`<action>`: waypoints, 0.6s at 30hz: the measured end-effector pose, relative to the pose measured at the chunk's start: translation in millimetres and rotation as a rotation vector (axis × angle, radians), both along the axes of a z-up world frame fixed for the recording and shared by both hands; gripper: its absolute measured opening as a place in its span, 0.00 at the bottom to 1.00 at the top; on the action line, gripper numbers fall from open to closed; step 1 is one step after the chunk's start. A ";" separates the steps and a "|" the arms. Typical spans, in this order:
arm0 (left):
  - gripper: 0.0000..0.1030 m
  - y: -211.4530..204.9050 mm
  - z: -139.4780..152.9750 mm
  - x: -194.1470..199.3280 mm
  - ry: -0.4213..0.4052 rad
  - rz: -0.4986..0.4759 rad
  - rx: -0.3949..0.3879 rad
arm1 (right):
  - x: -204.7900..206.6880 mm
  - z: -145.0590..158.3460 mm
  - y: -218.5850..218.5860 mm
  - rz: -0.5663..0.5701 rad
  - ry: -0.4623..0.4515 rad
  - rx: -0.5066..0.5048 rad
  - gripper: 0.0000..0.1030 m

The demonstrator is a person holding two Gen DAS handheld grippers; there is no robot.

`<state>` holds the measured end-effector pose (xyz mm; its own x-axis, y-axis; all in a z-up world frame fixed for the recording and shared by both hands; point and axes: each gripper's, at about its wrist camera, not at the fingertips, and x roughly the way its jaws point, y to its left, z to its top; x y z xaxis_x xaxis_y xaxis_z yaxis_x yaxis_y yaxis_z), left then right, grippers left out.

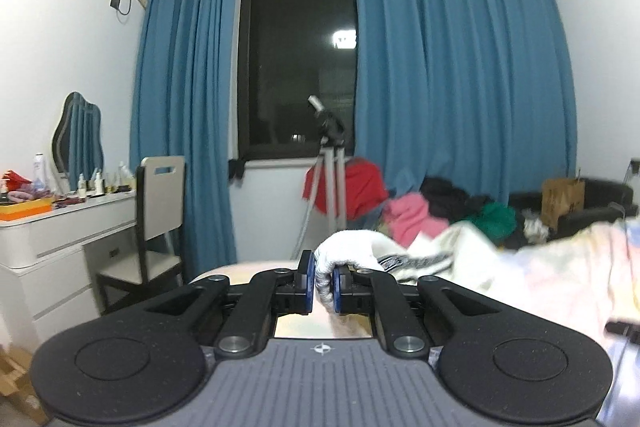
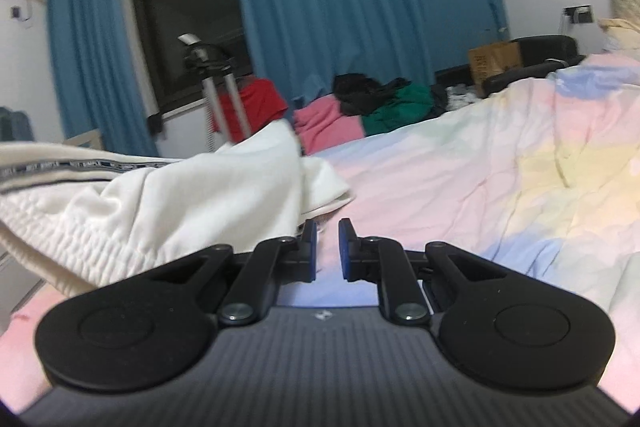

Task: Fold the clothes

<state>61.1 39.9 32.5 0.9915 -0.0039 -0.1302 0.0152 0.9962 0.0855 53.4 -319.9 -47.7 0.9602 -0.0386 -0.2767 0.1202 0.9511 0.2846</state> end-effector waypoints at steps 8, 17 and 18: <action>0.09 52.7 -31.0 6.7 0.080 0.039 -0.115 | -8.3 -6.2 44.6 0.214 0.136 -0.048 0.29; 0.09 107.2 -54.1 38.7 0.159 0.085 -0.343 | 49.1 -43.8 81.3 0.304 0.288 -0.156 0.43; 0.09 112.8 -57.1 41.7 0.173 0.091 -0.373 | 55.2 -47.0 81.5 0.302 0.288 -0.154 0.43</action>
<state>102.8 152.7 -24.6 0.9537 0.0040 -0.3006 -0.0915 0.9564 -0.2773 108.6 -238.4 -94.7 0.8193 0.1703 -0.5475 -0.1162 0.9844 0.1323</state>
